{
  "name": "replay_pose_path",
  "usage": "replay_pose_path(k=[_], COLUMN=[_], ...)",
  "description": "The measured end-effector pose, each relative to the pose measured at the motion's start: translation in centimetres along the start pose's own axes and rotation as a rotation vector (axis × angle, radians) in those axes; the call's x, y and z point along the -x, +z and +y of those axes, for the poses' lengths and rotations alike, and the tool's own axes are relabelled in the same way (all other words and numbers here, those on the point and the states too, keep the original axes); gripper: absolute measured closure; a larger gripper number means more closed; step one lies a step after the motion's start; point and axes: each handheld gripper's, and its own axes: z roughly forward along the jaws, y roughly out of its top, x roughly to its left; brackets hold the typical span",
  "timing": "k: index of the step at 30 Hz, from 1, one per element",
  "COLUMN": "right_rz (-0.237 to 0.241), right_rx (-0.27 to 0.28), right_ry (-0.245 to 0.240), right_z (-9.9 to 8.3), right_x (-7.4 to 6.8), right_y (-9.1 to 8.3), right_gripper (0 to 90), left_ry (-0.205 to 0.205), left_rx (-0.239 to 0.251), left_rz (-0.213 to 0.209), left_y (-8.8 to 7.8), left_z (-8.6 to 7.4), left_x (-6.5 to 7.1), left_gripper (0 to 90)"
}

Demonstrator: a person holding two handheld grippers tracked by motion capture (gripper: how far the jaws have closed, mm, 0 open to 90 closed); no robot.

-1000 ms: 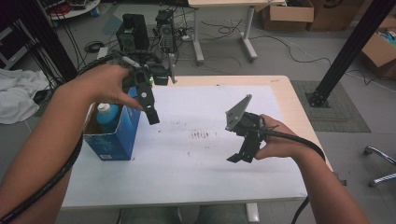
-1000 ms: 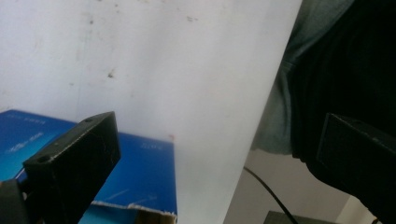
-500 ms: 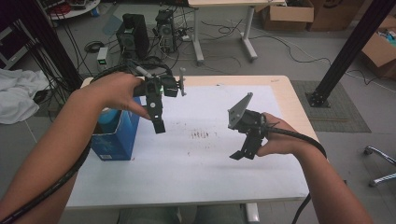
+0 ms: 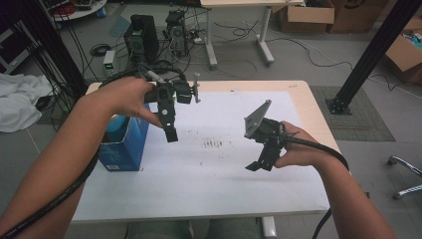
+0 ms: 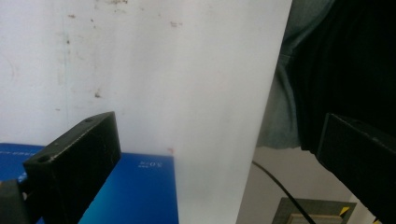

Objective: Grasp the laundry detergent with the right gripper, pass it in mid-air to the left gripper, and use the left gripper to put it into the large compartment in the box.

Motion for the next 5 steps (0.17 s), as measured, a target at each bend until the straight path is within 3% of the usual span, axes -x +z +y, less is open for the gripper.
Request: replay_pose_path(k=[5], right_rz=[0.002], right_rx=[0.001], right_ry=[-0.008], right_z=[0.27], right_x=[-0.13], right_y=[0.07], right_gripper=[0.0], left_ry=[0.000], left_rx=[-0.002], left_rz=[0.000], left_y=[0.34], left_z=[-0.04], left_x=[-0.17], left_gripper=[0.1])
